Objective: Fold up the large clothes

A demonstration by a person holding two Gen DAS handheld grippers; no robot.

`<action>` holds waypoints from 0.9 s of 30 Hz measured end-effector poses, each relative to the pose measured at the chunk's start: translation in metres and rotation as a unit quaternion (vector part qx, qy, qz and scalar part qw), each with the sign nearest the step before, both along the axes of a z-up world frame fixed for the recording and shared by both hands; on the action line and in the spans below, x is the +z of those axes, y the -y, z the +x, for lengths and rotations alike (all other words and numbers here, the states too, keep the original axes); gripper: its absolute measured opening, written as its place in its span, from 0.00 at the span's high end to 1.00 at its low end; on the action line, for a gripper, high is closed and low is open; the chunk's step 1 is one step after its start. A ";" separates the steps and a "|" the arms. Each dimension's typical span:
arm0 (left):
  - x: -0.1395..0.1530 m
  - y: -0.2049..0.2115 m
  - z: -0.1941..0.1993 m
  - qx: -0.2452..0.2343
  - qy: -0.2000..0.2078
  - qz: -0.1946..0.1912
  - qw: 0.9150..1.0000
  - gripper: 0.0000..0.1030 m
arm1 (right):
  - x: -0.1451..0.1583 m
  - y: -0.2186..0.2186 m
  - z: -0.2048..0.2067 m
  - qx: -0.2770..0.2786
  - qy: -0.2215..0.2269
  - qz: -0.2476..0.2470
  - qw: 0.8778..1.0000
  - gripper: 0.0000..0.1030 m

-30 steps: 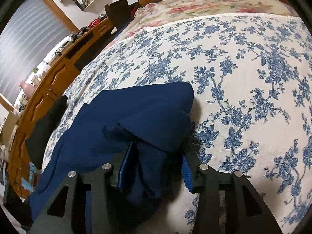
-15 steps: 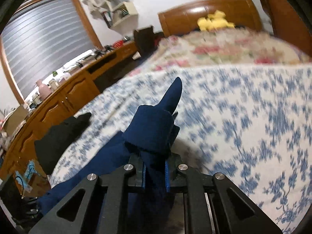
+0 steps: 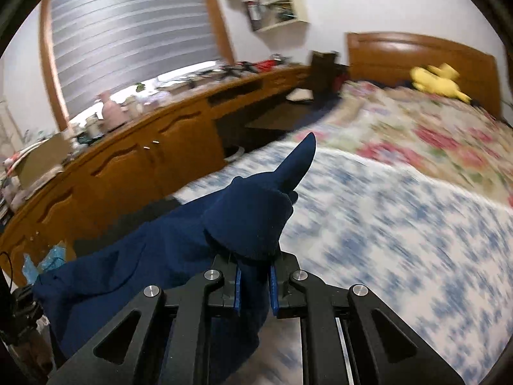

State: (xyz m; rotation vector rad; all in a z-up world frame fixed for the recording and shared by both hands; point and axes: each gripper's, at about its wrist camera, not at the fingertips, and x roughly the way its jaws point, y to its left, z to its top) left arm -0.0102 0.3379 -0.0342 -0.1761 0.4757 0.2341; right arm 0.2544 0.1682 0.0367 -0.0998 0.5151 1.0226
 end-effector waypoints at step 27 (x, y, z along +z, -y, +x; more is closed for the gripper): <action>0.011 -0.093 -0.036 0.135 -0.010 0.041 0.990 0.16 | -0.046 -0.074 -0.043 0.037 0.047 -0.093 0.994 0.66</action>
